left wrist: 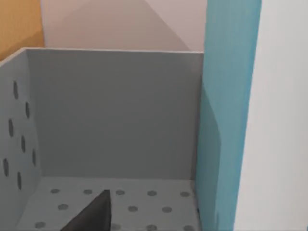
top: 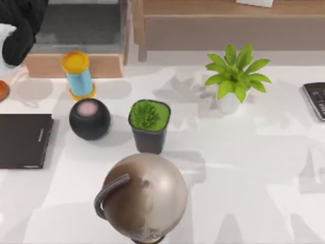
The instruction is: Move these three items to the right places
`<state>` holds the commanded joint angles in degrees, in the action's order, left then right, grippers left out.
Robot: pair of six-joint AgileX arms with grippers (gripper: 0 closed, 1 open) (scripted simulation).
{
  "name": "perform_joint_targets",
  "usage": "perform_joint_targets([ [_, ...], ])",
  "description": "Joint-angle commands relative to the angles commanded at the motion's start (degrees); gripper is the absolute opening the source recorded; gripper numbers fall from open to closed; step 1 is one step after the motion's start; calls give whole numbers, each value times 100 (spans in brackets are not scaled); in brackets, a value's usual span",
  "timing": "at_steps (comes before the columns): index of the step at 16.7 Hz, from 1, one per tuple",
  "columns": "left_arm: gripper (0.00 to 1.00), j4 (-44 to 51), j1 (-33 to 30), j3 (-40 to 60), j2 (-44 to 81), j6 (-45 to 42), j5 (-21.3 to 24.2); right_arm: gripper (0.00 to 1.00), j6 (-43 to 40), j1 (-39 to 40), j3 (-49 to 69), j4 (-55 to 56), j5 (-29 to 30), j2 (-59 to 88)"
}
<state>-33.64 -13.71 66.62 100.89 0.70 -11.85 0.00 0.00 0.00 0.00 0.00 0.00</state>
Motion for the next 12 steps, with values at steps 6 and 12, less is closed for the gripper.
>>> perform_joint_targets([
  [6, 100, -323, -139, 635, 902, 0, -104, 100, 0, 0, 0, 0, 0, 0],
  [12, 100, -268, -106, 802, 1016, 1, -71, 100, 0, 0, 0, 0, 0, 0],
])
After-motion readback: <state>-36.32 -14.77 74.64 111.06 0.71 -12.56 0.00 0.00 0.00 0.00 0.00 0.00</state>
